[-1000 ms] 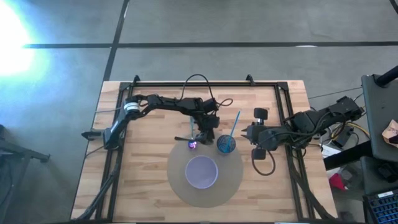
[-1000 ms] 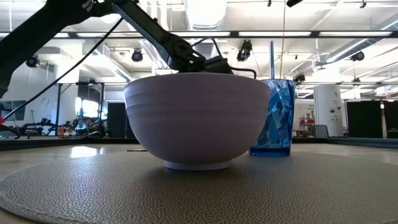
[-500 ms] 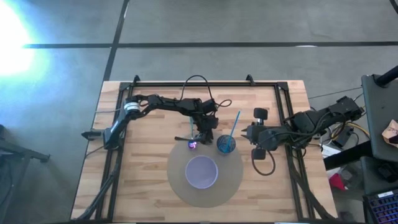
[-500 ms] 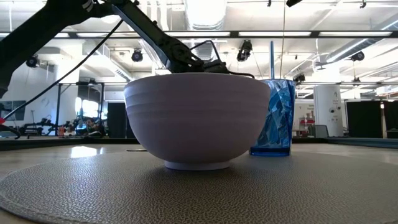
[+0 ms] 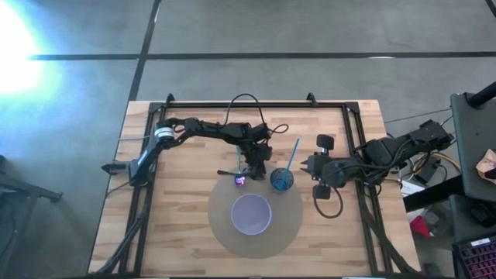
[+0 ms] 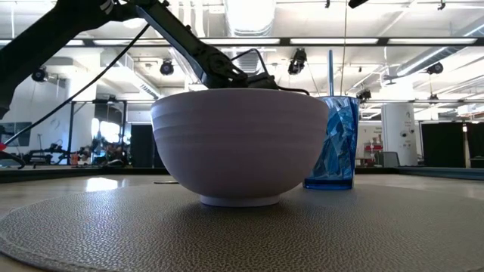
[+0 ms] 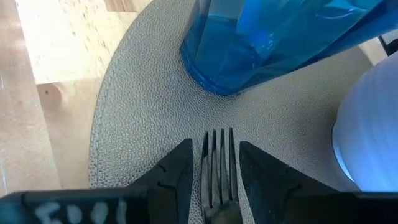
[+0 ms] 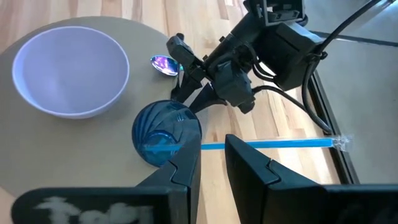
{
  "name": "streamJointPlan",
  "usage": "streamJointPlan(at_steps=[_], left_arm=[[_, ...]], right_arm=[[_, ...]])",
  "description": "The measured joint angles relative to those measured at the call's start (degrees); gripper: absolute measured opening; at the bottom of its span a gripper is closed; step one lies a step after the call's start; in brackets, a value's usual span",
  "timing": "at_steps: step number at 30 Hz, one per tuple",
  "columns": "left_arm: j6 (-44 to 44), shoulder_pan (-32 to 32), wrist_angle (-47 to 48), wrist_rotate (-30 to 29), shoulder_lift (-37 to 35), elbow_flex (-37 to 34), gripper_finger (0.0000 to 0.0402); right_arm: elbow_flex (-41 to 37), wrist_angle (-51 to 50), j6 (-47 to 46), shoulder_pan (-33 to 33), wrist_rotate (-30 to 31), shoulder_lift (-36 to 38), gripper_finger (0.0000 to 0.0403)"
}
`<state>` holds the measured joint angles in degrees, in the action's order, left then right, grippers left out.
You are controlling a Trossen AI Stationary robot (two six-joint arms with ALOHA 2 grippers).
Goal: Pick & Place Utensil
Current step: Put the fork into the bowl
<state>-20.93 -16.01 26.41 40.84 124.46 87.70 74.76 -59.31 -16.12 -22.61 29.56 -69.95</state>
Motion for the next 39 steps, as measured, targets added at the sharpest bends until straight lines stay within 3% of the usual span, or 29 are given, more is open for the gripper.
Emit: streamJointPlan(at_steps=[15, 26, 39], left_arm=[[1.57, 0.01, -4.86, 2.62, -0.04, -4.45, 0.0122], [1.44, 0.08, -5.64, 6.44, -0.04, -4.48, 0.0122], [1.25, 0.02, -5.62, 6.4, -0.04, -4.59, 0.0122]], right_arm=[[0.0, -0.02, 0.0, 0.0, -0.04, 0.0, 0.0068], [0.0, -0.02, 0.09, 0.0, -0.04, 0.0, 0.0068], [0.0, -0.02, 0.04, 0.0, -0.02, 0.0, 0.0068]])
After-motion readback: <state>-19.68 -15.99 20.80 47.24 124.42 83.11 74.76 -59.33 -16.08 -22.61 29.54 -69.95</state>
